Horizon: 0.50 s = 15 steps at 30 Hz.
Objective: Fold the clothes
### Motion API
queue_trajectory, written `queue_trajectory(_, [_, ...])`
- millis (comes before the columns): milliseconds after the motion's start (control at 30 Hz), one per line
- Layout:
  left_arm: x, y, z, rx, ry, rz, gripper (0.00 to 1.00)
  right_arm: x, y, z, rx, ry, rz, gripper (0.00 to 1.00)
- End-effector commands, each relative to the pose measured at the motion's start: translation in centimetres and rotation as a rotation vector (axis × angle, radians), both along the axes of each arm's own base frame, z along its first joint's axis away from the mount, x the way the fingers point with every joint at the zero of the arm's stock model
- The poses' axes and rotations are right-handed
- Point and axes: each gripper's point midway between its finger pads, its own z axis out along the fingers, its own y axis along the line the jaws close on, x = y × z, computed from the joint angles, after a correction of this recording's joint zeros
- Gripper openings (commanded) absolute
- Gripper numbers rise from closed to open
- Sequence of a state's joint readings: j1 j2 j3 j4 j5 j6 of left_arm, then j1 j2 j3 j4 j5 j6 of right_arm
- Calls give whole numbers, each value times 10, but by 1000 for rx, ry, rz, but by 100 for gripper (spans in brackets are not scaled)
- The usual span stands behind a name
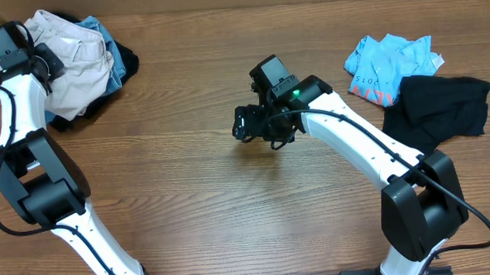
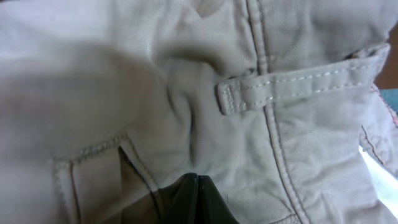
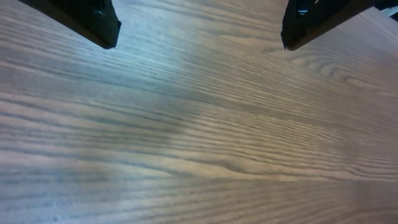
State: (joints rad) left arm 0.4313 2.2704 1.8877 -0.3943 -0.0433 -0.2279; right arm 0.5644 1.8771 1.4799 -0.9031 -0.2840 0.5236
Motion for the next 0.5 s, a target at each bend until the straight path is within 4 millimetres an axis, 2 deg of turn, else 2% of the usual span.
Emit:
queue_trajectory(0, [-1,-3,70,17,-93,-22,4,-3,-1,-2,-10,8,6,88])
queue_trajectory(33, [-6,-5,96,23,-132,-12,4,-3,-1,-2,-11,9,6,88])
queue_trajectory(133, [-17,-9,144,60,-195,-15,4,-5,-2,-2,-15,15,6,88])
queue_trajectory(200, [-24,-1,149,70,-193,-3,4,-6,-3,-3,-17,18,6,88])
queue_trajectory(267, [-31,9,133,53,-151,17,4,-7,-4,-3,-21,24,7,88])
queue_trajectory(367, [-33,23,95,34,-77,28,4,-7,-4,-3,-21,23,9,88])
queue_trajectory(467, [-39,37,38,-20,22,54,5,-7,-4,-3,-21,24,10,88])
